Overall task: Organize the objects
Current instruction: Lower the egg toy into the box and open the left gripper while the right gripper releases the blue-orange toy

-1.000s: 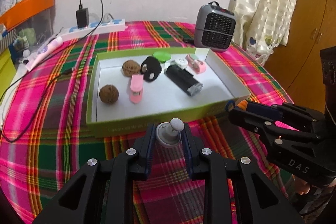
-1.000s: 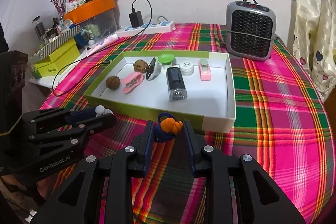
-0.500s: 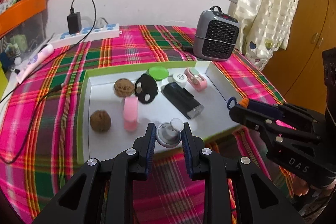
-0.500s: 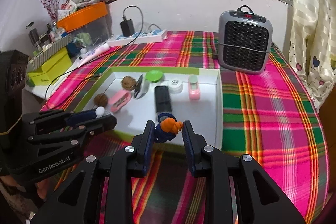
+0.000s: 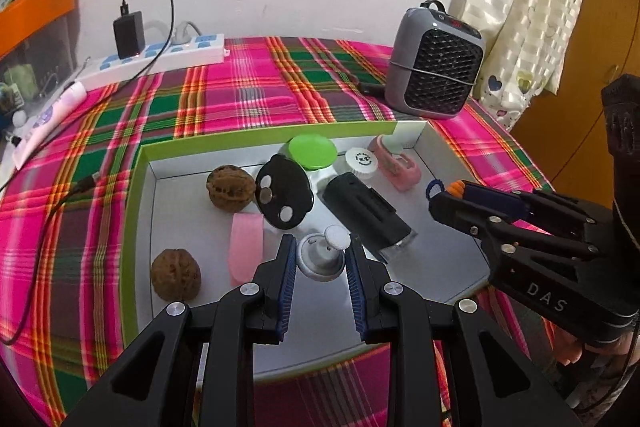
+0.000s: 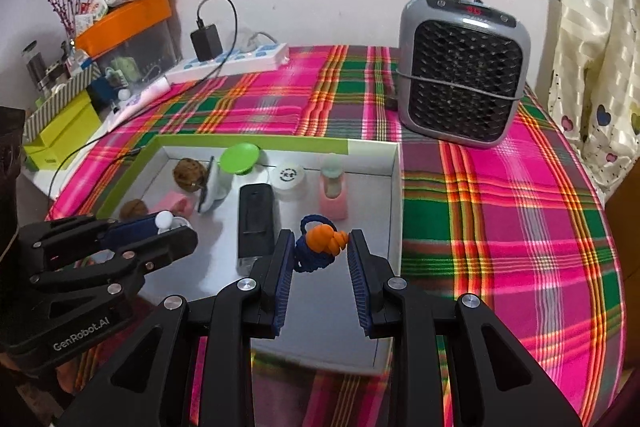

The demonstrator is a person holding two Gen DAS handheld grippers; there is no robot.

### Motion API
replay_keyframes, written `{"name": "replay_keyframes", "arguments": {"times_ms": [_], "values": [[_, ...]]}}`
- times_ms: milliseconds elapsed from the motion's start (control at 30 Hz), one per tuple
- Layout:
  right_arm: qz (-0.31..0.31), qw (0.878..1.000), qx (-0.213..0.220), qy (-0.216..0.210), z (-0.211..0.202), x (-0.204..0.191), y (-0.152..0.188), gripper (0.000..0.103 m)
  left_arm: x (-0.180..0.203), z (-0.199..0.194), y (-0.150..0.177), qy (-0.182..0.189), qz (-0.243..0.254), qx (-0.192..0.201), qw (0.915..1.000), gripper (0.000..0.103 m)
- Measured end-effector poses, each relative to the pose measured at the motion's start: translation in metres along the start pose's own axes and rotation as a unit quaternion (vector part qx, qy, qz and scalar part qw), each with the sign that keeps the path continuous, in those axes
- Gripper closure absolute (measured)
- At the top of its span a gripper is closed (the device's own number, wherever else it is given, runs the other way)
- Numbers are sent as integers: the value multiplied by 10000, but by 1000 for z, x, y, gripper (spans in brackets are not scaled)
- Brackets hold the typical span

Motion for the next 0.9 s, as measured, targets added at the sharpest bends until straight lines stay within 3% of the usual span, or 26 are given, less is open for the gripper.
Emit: {"name": "replay_keyframes", "arguments": {"times_ms": [900], "values": [[-261,9994,-158,143,21,-4,-2,74,-5,19,0,-138,4,-191,9997,80]]}}
Point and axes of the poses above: each gripper's, at about its wrist camera, not at the fingertips, and z roughly the way its jaws point, x to its right, y to its underside, the point moved 9 cm from there along z, roughly the way its jaws point, and after that the axes turned 4 degrees about -x, right-handed, at the moved point
